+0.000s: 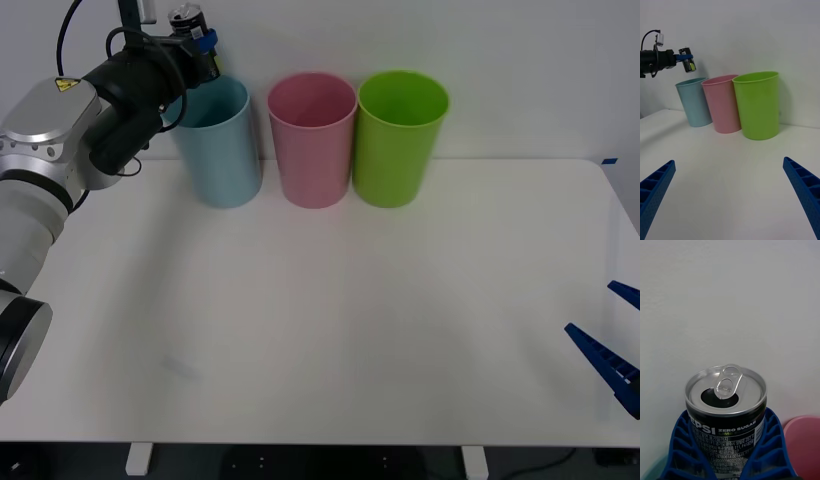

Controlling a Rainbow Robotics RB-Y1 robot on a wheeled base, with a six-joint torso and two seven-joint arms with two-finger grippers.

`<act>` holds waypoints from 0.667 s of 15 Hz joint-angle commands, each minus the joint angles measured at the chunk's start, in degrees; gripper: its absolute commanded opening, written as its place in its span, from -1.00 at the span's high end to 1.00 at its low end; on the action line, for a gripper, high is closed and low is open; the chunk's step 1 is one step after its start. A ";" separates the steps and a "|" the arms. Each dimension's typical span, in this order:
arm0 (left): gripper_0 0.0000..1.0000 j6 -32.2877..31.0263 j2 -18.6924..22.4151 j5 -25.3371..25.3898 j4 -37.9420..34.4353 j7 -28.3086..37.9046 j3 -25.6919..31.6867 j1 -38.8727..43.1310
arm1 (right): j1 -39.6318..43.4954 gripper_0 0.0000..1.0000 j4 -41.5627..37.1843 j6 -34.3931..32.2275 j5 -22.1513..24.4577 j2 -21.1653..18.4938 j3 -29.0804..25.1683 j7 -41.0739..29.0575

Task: Grasp the object on the table and drop it into the matching bin: aluminum can to the light blue bin, PET bottle to the pink bin.

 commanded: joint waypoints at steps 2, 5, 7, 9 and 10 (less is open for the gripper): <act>-1.00 0.15 0.00 1.34 -0.08 -0.01 0.01 0.02 | 0.00 -1.00 0.00 0.00 0.00 0.00 0.00 0.00; -1.00 0.06 0.00 2.13 0.01 -0.01 0.01 0.11 | 0.00 -1.00 0.00 0.00 0.00 0.00 0.00 0.00; -1.00 0.06 0.00 2.13 0.01 0.17 0.01 0.20 | 0.00 -1.00 0.00 0.00 0.00 0.00 0.00 0.00; -1.00 0.06 0.09 3.01 -0.08 -0.01 0.09 0.37 | 0.00 -1.00 0.00 0.00 0.00 0.00 0.00 0.00; -1.00 0.06 0.18 3.36 0.01 -0.01 0.01 0.37 | 0.00 -1.00 0.00 0.00 0.00 0.00 0.00 0.00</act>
